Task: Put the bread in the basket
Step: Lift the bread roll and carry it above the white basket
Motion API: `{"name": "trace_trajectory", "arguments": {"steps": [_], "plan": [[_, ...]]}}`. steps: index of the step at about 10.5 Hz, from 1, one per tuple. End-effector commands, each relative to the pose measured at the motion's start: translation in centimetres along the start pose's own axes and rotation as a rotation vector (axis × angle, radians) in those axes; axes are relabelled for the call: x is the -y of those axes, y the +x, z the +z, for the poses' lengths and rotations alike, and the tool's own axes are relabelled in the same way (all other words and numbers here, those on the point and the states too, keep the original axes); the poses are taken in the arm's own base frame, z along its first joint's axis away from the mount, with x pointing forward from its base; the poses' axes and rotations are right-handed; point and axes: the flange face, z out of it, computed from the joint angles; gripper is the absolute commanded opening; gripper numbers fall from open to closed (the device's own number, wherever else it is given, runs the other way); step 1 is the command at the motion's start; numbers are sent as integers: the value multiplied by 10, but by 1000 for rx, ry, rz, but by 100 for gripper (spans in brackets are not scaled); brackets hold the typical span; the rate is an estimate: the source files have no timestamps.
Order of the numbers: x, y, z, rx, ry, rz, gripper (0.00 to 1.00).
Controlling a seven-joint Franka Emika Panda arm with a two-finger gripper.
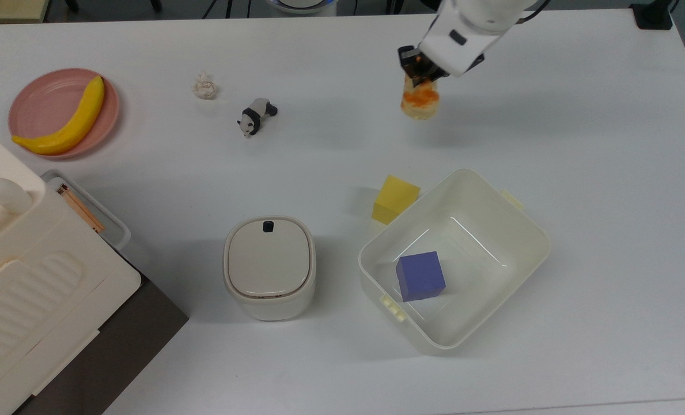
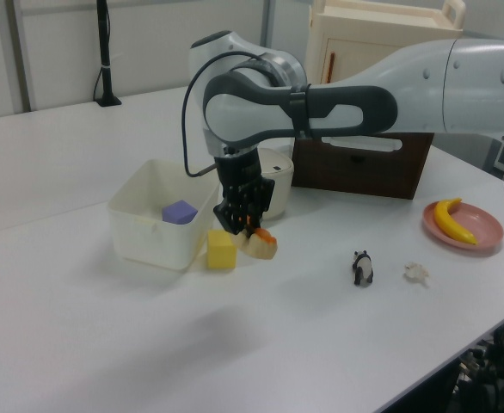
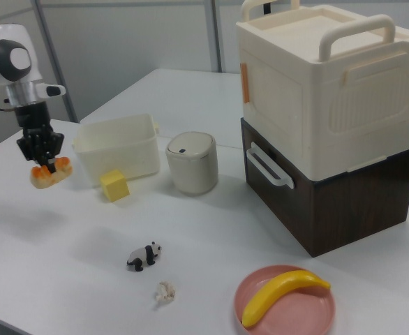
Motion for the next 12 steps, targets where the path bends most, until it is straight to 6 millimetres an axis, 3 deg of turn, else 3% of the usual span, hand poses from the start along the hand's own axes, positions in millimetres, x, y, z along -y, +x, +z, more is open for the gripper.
{"name": "trace_trajectory", "arguments": {"steps": [1,3,5,12], "plan": [[56,-25,-8,3,-10,-89,0],[88,-38,-9,2,-24,-121,0],[101,-45,-9,11,-31,-132,0],[99,-43,-12,6,-7,-126,1]]}}
